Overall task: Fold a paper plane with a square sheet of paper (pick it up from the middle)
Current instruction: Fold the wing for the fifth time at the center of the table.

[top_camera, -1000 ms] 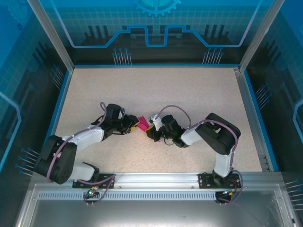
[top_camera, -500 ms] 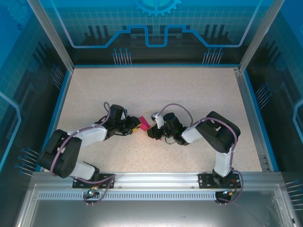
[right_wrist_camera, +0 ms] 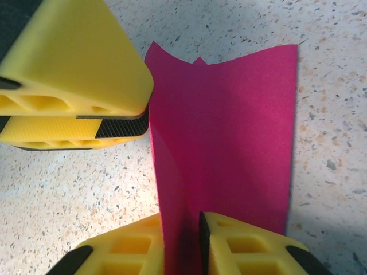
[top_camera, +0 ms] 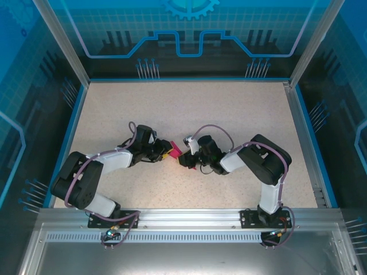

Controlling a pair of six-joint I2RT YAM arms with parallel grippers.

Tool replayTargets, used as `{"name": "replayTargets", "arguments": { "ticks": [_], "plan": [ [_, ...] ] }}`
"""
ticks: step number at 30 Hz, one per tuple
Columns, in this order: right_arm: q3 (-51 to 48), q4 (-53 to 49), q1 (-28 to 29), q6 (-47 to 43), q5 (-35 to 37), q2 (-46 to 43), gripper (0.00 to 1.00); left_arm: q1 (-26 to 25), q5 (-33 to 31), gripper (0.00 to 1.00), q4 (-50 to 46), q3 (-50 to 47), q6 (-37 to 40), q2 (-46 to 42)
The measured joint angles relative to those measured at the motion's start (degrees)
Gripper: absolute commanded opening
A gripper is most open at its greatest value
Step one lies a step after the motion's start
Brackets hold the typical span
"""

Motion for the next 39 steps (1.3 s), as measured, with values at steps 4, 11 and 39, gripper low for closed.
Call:
{"name": "replayTargets", "arguments": {
  "ticks": [4, 11, 39],
  "plan": [
    [0.61, -1.51, -0.68, 1.18, -0.90, 0.00, 0.11, 0.00, 0.00, 0.33, 0.02, 0.22, 0.48, 0.00],
    [4.07, -4.94, -1.88, 4.26, -5.03, 0.46, 0.05, 0.00, -0.02, 0.34, 0.02, 0.26, 1.73, 0.00],
    [9.29, -10.88, -2.89, 15.61, -12.70, 5.05, 0.03, -0.09, -2.23, 0.30, 3.98, -0.61, 4.52, 0.81]
  ]
}}
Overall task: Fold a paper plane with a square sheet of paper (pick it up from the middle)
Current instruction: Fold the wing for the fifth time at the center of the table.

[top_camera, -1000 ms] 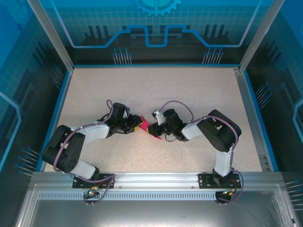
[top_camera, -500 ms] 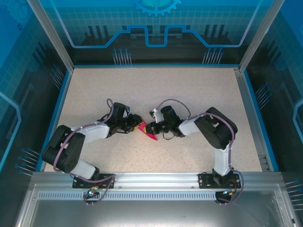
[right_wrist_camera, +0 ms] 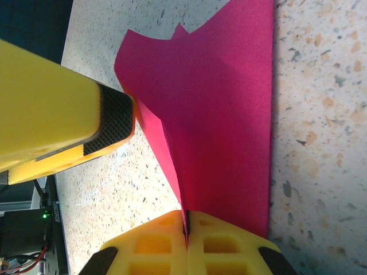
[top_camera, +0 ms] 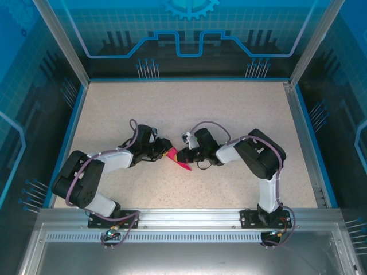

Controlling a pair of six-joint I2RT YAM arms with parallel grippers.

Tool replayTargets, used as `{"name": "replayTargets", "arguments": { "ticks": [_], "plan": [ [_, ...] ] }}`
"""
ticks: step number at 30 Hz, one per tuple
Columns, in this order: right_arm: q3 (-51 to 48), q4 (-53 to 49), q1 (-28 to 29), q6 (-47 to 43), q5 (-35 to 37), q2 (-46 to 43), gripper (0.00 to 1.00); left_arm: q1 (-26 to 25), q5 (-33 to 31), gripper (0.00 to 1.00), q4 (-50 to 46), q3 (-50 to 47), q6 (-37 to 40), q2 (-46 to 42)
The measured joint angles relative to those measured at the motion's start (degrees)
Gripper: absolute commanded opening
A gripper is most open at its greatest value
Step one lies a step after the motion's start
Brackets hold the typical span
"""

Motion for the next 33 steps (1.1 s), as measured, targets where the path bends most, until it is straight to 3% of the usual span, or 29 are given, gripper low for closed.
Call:
{"name": "replayTargets", "arguments": {
  "ticks": [13, 27, 33],
  "plan": [
    [0.02, 0.90, -1.05, 2.80, -1.42, 0.59, 0.04, 0.00, 0.02, 0.27, 2.75, -2.56, 1.09, 0.11],
    [0.02, 1.66, -1.27, 2.71, -2.54, 0.92, 0.09, 0.00, 0.24, 0.20, 6.25, -2.67, 1.55, 4.33],
    [0.02, 2.08, -1.31, 2.69, -3.26, 0.90, 0.16, 0.00, 0.24, 0.18, 6.54, -2.67, 2.78, 4.46]
  ]
}}
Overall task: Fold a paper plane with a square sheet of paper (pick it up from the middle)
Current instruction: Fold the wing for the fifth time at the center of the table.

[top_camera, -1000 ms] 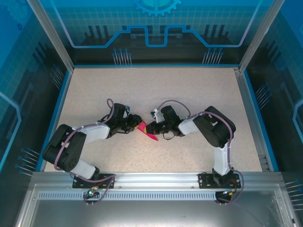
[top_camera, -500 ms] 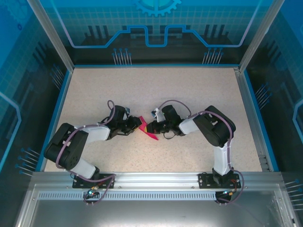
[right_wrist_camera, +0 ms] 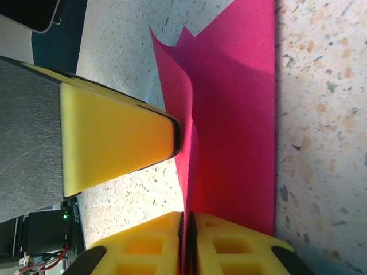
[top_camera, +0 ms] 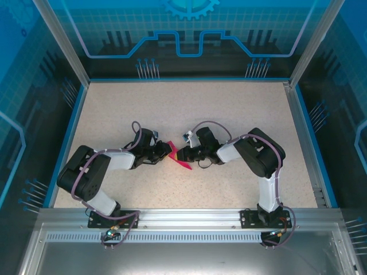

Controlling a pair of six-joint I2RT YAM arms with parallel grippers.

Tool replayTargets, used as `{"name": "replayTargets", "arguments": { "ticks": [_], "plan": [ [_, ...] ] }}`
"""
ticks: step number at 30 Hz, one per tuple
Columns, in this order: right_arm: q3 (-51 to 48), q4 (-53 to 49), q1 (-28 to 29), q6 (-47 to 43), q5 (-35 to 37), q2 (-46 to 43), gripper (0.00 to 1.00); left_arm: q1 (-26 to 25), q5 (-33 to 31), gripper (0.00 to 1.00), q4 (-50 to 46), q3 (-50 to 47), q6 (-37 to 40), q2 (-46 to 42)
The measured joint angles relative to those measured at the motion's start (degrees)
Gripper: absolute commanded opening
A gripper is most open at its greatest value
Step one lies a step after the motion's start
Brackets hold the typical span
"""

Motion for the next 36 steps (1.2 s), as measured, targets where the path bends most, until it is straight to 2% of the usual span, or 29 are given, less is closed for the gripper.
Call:
{"name": "replayTargets", "arguments": {
  "ticks": [18, 28, 36],
  "plan": [
    [0.76, -2.49, -0.11, -1.97, -0.72, -0.72, 0.21, 0.00, 0.28, 0.17, 0.24, 0.00, 1.14, 1.86],
    [0.61, -9.05, -0.83, -4.37, 0.13, -4.39, 0.28, 0.00, 0.48, 0.17, 0.31, 0.02, 1.25, 2.21],
    [-0.13, -15.67, -0.96, -11.19, 3.30, -10.43, 0.33, 0.00, 0.61, 0.17, 0.66, 0.15, 1.22, 2.58]
  ]
}}
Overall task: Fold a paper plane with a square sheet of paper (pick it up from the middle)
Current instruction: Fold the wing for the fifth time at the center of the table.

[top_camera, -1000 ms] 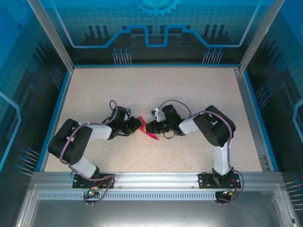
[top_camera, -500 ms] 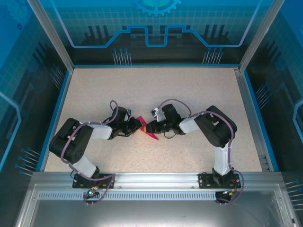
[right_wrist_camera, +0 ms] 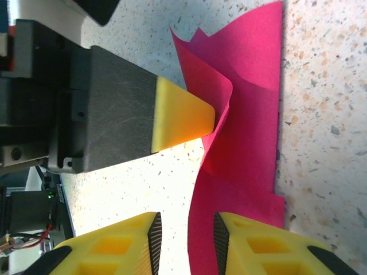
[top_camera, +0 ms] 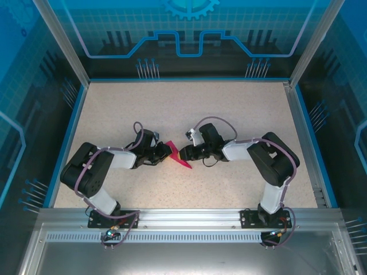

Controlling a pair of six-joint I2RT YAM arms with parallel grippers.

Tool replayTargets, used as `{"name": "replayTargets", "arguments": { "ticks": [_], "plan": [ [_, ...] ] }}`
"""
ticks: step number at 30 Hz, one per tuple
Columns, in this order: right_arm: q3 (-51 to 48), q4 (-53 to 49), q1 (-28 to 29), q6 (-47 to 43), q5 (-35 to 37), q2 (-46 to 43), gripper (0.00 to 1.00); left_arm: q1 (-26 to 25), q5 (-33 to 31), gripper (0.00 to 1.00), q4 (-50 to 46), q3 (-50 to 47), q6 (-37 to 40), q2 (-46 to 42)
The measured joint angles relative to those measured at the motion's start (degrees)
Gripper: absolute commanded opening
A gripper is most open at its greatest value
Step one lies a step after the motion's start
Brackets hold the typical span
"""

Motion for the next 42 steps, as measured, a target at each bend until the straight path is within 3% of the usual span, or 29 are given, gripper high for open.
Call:
{"name": "replayTargets", "arguments": {
  "ticks": [11, 32, 38, 42],
  "plan": [
    [0.59, -9.64, 2.45, -10.60, 6.58, -2.25, 0.31, 0.00, 0.28, 0.17, -0.07, 0.83, 0.00, 0.44],
    [5.16, -11.96, 6.05, -22.82, 13.62, -0.61, 0.30, 0.00, 0.48, 0.17, -0.98, 1.90, 0.00, 1.03],
    [5.16, -12.11, 6.82, -24.02, 15.21, 0.66, 0.27, 0.00, 0.48, 0.17, -1.11, 1.97, 0.02, 1.05],
    [5.18, -12.63, 6.82, -24.30, 16.70, 1.55, 0.19, 0.00, 0.48, 0.17, -1.09, 1.97, 0.00, 1.16]
  ]
}}
